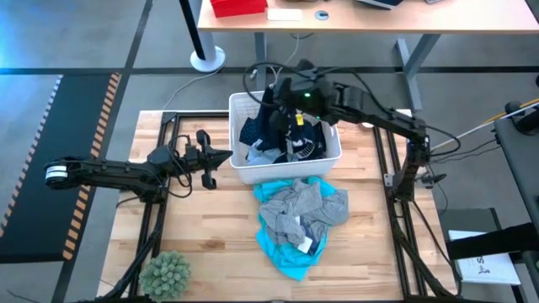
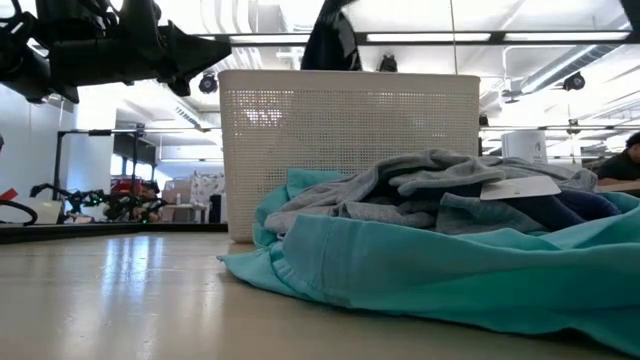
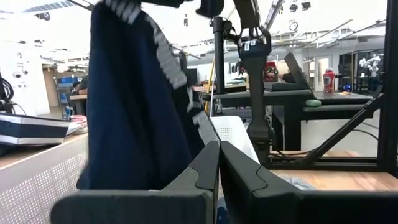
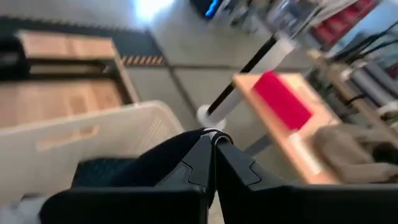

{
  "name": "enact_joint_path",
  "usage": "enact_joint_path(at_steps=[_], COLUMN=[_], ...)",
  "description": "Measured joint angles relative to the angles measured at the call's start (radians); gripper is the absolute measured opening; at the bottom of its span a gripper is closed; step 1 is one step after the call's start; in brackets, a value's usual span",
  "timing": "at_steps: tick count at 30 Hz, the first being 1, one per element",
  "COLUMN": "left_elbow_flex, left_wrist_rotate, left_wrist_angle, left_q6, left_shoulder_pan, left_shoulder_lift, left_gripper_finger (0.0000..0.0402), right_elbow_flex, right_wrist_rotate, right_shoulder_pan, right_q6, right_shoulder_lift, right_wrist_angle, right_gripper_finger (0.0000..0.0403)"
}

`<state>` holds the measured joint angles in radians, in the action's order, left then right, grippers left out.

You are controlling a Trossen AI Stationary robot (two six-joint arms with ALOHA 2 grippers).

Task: Sort clothes
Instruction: Put the black boxers into the white bin

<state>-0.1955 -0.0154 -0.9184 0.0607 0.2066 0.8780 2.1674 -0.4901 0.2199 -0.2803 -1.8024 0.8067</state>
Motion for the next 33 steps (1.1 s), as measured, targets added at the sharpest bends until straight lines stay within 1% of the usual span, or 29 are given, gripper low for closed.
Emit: enact_joint_path(at_steps=[3, 6, 16, 23, 25, 28, 33], left_elbow_flex=[0.000, 0.000, 0.000, 0.000, 0.000, 0.000, 0.000], left_wrist_rotate=[0.000, 0.000, 0.000, 0.000, 0.000, 0.000, 0.000], left_wrist_angle=[0.000, -0.001, -0.001, 0.000, 0.000, 0.000, 0.004], left_q6=[-0.007, -0.017, -0.021, -0.022, -0.022, -0.022, -0.022], left_shoulder_pan=[0.000, 0.000, 0.000, 0.000, 0.000, 0.000, 0.000], left_shoulder_lift=[0.000, 0.000, 0.000, 0.000, 0.000, 0.000, 0.000], left_gripper_finger=[0.0000, 0.0000, 0.0000, 0.0000, 0.0000, 0.0000, 0.0000], right_elbow_flex=[0.000, 0.000, 0.000, 0.033, 0.046, 0.070, 0.070], right_wrist_rotate=[0.070, 0.107, 0.101, 0.104, 0.141, 0.206, 0.231], right_shoulder_pan=[0.011, 0.012, 0.012, 0.012, 0.012, 0.020, 0.026], right_q6=[0.027, 0.038, 0.045, 0.045, 0.045, 0.053, 0.106], right_shoulder_lift=[-0.020, -0.025, -0.006, 0.000, 0.000, 0.000, 0.001], right_wrist_angle=[0.039, 0.064, 0.070, 0.073, 0.104, 0.190, 0.266], right_gripper_finger=[0.0007, 0.0029, 0.0144, 0.0204, 0.0214, 0.0219, 0.0213])
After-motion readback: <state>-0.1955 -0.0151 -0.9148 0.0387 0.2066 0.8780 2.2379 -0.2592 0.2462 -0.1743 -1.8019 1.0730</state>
